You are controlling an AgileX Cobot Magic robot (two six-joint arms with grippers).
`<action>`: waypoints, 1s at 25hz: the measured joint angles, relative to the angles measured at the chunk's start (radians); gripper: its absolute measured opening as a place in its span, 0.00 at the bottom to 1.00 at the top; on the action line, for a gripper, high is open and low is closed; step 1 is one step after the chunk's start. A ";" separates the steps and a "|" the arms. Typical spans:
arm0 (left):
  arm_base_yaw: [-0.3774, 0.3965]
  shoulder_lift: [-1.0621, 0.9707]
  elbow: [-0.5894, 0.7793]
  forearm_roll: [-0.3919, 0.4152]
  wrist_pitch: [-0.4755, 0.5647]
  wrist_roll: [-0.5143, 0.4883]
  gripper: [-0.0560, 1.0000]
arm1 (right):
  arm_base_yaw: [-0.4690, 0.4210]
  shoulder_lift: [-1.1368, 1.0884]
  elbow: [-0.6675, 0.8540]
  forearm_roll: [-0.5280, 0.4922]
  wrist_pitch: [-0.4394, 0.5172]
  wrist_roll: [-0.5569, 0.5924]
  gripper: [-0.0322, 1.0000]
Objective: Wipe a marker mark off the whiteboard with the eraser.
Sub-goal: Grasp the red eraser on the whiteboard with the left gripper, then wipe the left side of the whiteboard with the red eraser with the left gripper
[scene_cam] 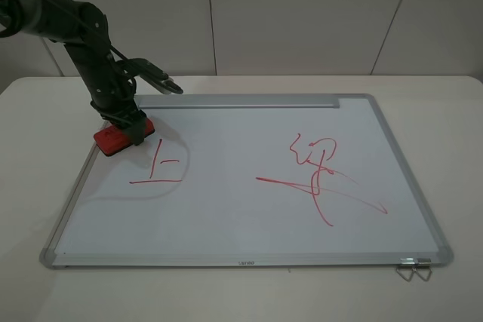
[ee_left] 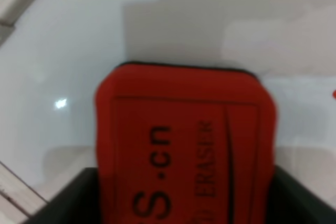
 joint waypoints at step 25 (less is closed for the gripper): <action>-0.112 -0.069 -0.015 0.000 0.048 -0.263 0.59 | 0.000 0.000 0.000 0.000 0.000 0.000 0.72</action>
